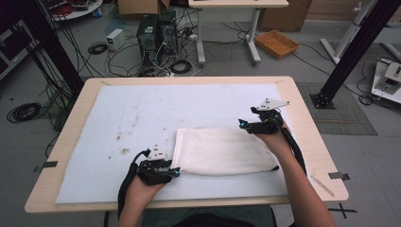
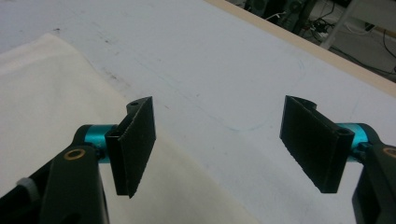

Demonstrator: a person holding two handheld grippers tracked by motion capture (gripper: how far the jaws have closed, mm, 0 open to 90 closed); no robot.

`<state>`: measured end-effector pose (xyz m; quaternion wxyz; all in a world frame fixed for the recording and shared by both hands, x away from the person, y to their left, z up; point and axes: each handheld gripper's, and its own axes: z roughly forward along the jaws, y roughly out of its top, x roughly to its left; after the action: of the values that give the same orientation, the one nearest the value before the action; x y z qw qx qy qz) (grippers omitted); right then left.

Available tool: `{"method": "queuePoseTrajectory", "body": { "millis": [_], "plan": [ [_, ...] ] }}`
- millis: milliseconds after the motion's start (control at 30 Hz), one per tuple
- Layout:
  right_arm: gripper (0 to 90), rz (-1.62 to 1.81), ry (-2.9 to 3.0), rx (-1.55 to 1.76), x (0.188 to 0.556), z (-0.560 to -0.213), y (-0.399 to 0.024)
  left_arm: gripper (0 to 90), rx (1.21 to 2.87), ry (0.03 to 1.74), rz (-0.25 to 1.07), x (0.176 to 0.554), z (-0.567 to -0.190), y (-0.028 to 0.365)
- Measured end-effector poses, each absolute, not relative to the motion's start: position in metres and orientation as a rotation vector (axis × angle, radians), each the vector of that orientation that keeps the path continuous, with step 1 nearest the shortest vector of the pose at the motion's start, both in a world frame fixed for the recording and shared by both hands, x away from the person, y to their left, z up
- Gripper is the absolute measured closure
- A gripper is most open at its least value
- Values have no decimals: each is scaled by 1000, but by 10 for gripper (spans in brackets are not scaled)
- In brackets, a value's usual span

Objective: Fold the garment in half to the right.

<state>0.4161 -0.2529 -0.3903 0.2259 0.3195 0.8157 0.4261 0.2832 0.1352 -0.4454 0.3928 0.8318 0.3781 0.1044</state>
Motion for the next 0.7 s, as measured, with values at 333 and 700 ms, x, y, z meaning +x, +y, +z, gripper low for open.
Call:
{"method": "queuePoseTrajectory", "body": {
  "millis": [333,700],
  "plan": [
    [276,1167,2305,795,421,-384,-225,793,2106,859,252,285,-449,134],
    [276,1200,2465,755,447,-386,-190,806,2037,812,227,285,-444,142]
  ]
}}
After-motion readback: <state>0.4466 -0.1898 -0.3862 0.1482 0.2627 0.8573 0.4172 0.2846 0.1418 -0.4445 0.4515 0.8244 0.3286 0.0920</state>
